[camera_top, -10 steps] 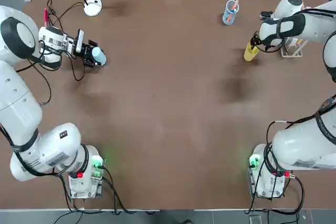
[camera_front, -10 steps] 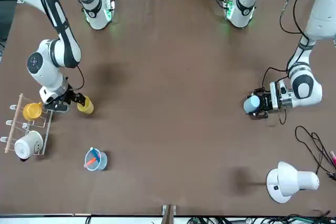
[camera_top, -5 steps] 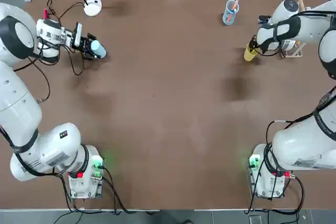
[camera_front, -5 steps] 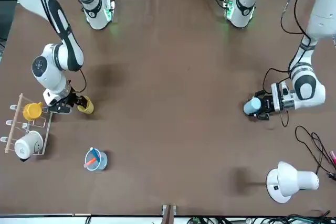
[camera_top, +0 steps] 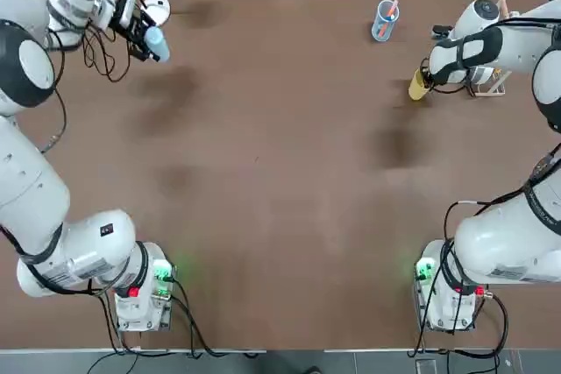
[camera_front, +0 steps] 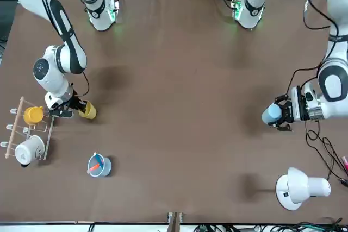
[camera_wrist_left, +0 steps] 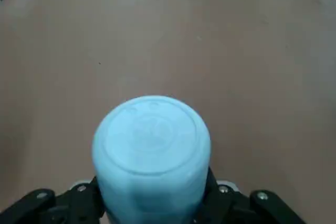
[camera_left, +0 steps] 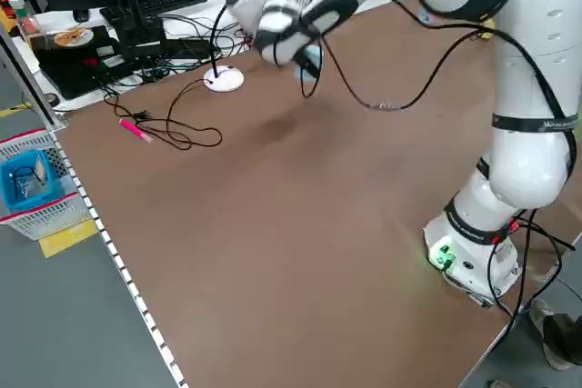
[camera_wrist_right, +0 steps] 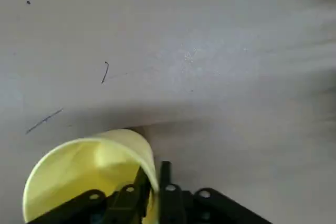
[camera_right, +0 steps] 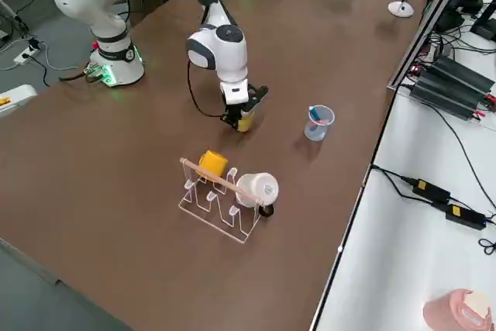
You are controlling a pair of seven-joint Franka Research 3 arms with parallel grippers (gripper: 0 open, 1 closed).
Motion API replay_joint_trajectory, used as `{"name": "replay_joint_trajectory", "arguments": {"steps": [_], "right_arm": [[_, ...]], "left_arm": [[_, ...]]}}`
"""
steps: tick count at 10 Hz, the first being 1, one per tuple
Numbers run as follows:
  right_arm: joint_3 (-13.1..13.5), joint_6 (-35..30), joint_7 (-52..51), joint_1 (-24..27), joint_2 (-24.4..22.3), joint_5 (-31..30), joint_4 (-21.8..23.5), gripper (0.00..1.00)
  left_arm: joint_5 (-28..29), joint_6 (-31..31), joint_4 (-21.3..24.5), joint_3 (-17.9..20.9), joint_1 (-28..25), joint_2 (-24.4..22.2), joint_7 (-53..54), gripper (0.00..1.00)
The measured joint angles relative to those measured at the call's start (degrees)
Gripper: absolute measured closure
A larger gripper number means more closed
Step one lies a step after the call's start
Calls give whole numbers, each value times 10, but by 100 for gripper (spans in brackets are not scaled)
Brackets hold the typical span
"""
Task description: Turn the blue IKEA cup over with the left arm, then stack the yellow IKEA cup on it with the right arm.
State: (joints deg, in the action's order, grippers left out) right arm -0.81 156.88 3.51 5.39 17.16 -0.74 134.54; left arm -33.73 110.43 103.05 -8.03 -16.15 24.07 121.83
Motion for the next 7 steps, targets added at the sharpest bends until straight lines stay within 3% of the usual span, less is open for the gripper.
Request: {"name": "replay_joint_trajectory", "arguments": {"steps": [3,7], "right_arm": [[-19,-35,50,0,-3,0,-14,96],[-39,-177,65,0,-34,8,-73,96]], "left_arm": [[153,10,-55,-2,99,-22,-215,33],[387,-5,-92,-4,247,-53,-487,33]]}}
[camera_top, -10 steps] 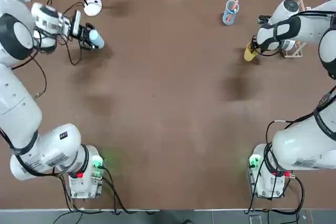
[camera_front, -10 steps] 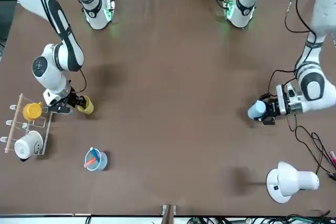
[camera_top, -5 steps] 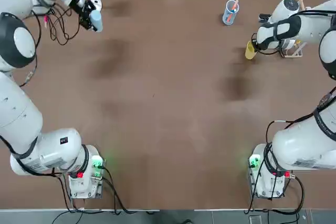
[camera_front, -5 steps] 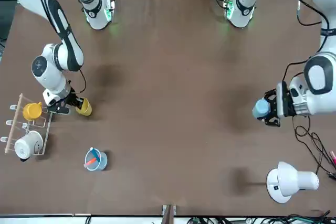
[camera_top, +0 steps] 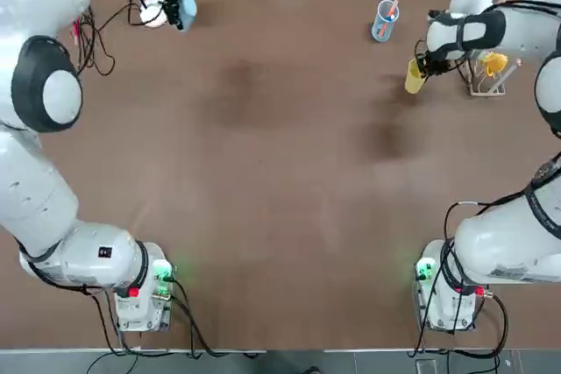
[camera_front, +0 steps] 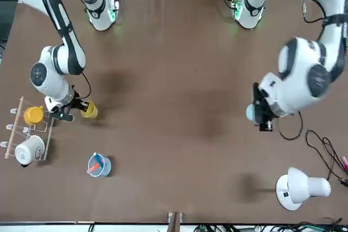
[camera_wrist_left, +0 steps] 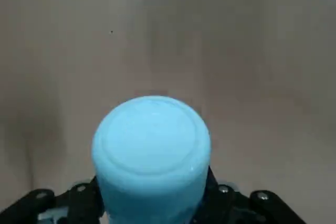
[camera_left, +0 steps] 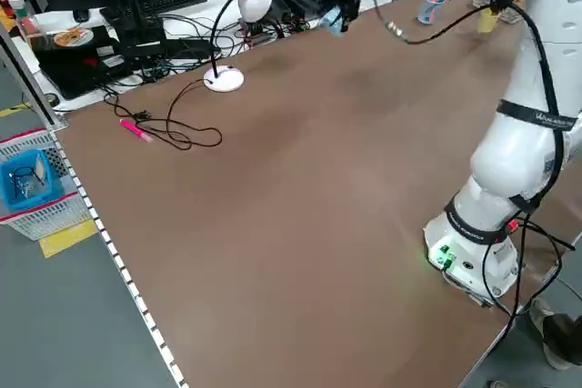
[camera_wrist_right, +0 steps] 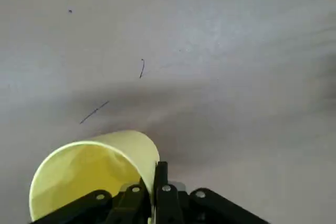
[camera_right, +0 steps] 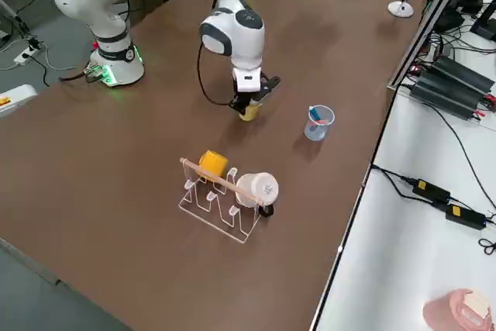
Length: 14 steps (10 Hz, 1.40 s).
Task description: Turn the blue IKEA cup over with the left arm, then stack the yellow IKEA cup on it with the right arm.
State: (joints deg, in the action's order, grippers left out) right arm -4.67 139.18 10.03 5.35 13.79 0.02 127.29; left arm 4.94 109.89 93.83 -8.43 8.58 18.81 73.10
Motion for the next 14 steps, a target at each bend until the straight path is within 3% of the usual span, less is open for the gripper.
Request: {"name": "replay_joint_trajectory", "arguments": {"steps": [5,8,11,14], "right_arm": [[-17,-39,-89,-1,-21,107,-9,96],[-18,-39,-94,-9,-30,110,-11,96],[-18,-47,-94,-22,-48,110,-15,96],[-17,-64,-94,-23,-58,110,-18,96]], "left_arm": [[292,-97,-17,-1,226,33,-232,30],[393,-168,-33,0,342,98,-312,30],[490,-233,-86,2,419,193,-318,30],[585,-257,-111,5,486,273,-318,29]]}}
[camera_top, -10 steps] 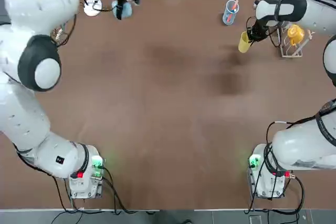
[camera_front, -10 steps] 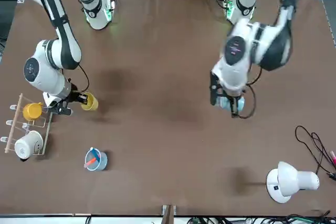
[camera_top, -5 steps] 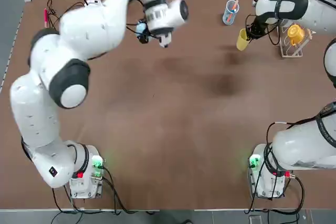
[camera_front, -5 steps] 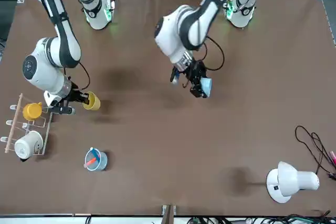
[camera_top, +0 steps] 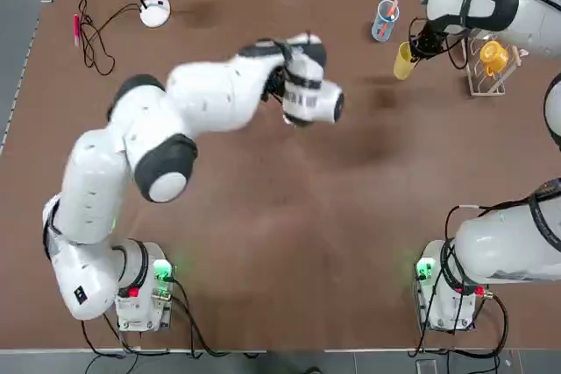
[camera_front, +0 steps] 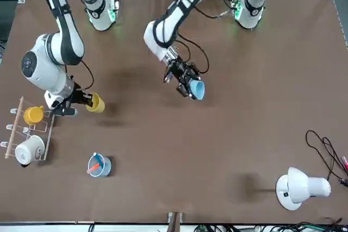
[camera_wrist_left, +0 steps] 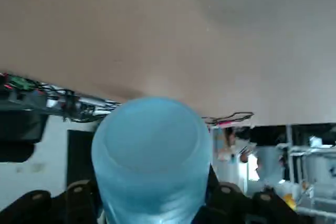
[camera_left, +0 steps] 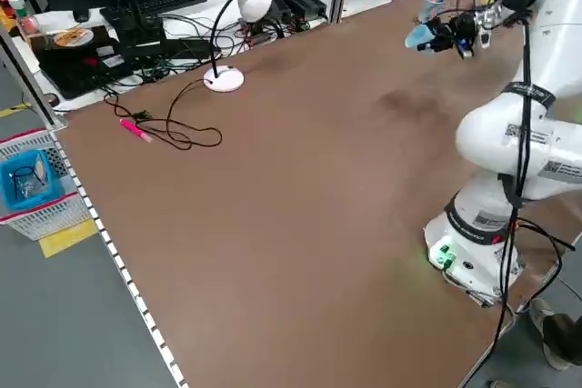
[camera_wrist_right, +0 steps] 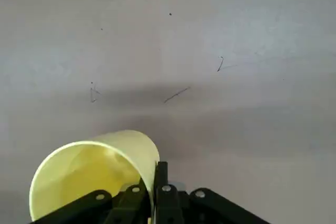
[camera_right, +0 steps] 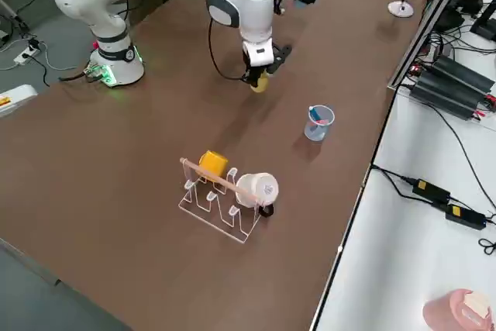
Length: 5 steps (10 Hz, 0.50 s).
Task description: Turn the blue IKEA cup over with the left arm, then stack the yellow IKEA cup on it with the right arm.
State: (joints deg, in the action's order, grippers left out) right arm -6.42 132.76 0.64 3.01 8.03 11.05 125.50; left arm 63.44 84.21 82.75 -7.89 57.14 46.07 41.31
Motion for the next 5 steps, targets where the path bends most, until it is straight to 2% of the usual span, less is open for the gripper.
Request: {"name": "replay_joint_trajectory", "arguments": {"steps": [3,5], "right_arm": [[2,0,-2,0,0,0,-2,96],[3,-1,-3,0,0,0,-4,96]], "left_arm": [[31,-1,-33,16,40,64,1,28],[35,-2,-38,17,53,85,1,28]]}}
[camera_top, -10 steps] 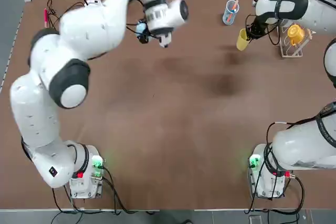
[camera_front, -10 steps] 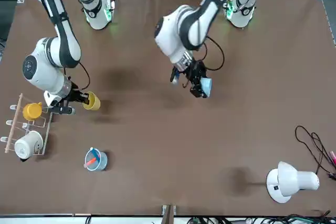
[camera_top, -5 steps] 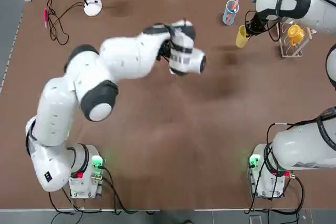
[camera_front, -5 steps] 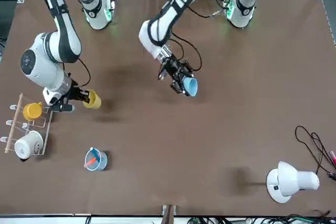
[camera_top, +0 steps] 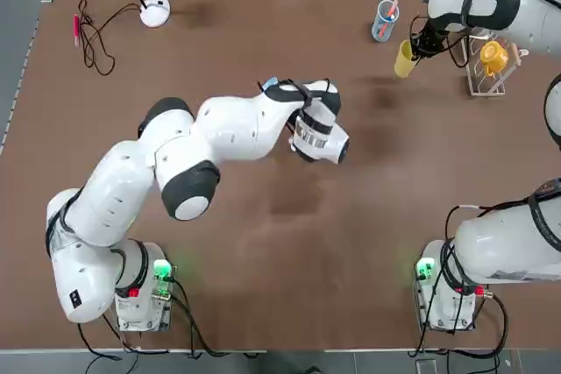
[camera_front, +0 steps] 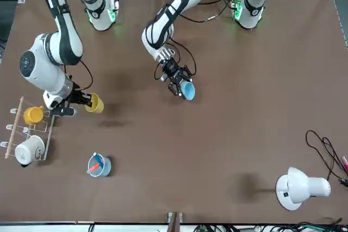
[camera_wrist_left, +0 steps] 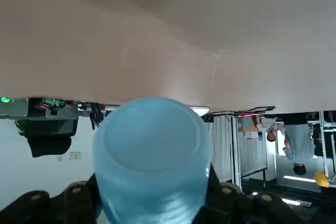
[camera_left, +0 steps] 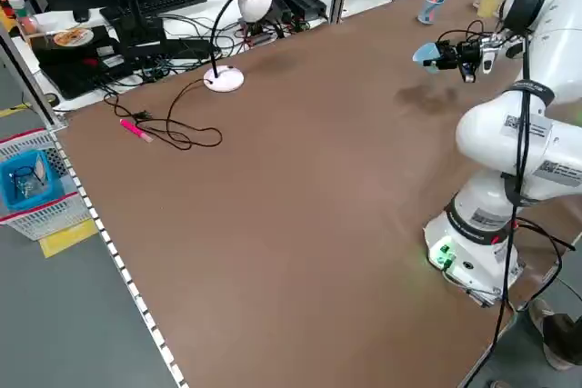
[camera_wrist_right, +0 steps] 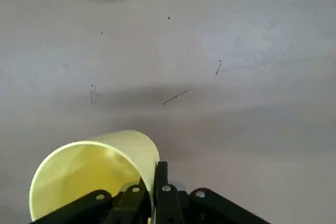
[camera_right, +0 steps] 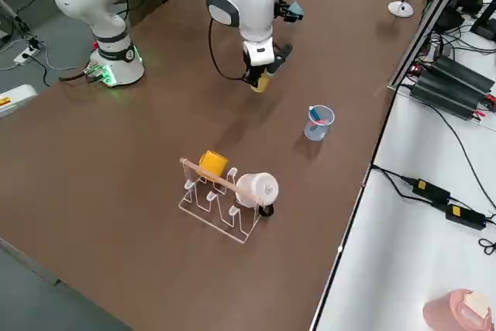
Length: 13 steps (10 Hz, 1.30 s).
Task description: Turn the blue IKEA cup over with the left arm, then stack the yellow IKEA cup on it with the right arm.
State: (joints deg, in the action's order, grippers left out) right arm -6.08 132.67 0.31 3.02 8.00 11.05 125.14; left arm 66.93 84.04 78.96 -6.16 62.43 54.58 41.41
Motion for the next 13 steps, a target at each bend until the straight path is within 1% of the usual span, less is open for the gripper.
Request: {"name": "replay_joint_trajectory", "arguments": {"steps": [5,8,11,13], "right_arm": [[6,0,-5,0,0,0,-2,96],[9,0,-14,0,0,0,-5,96],[13,-1,-22,0,0,0,-6,96],[13,-2,-23,0,0,0,-6,96]], "left_arm": [[0,1,-14,-2,10,20,-23,23],[0,1,-33,-3,20,39,-39,22],[0,3,-48,-3,28,48,-57,18],[0,3,-51,-3,29,50,-58,13]]}}
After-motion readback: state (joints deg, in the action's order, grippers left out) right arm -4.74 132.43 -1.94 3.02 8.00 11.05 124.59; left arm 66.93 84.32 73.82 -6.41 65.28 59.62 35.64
